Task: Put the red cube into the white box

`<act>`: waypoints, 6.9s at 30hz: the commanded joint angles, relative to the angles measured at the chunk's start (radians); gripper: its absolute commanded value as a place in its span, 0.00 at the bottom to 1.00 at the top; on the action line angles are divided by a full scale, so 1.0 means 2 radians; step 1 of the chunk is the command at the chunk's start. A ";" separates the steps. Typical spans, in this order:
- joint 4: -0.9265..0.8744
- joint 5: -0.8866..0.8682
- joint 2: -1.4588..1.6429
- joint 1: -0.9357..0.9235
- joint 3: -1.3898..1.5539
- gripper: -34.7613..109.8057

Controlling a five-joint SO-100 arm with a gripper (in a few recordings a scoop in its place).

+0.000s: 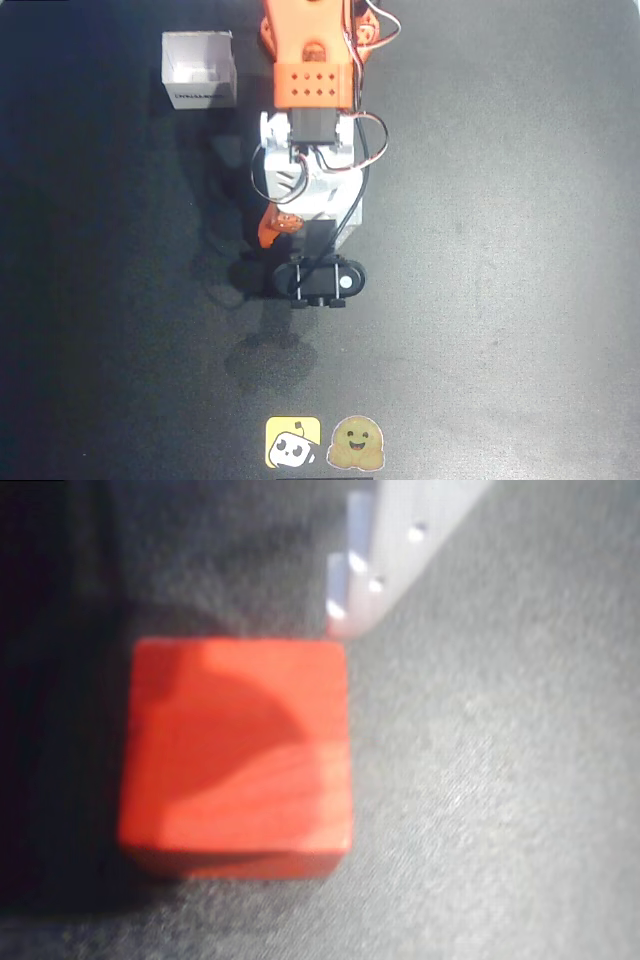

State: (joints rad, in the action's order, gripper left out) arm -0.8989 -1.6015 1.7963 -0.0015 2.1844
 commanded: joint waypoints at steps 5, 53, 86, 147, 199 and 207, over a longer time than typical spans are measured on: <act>0.015 -0.017 -0.012 0.011 -0.032 0.44; 0.120 -0.097 -0.054 0.016 -0.003 0.24; -0.406 -0.056 0.229 -0.447 -0.106 0.24; -0.241 0.087 0.258 -0.265 -0.048 0.24; -0.225 0.009 0.699 -0.031 0.384 0.24; -0.225 0.009 0.699 -0.031 0.384 0.24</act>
State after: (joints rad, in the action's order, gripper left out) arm -1.3545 -1.5907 3.1983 -0.0568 2.9544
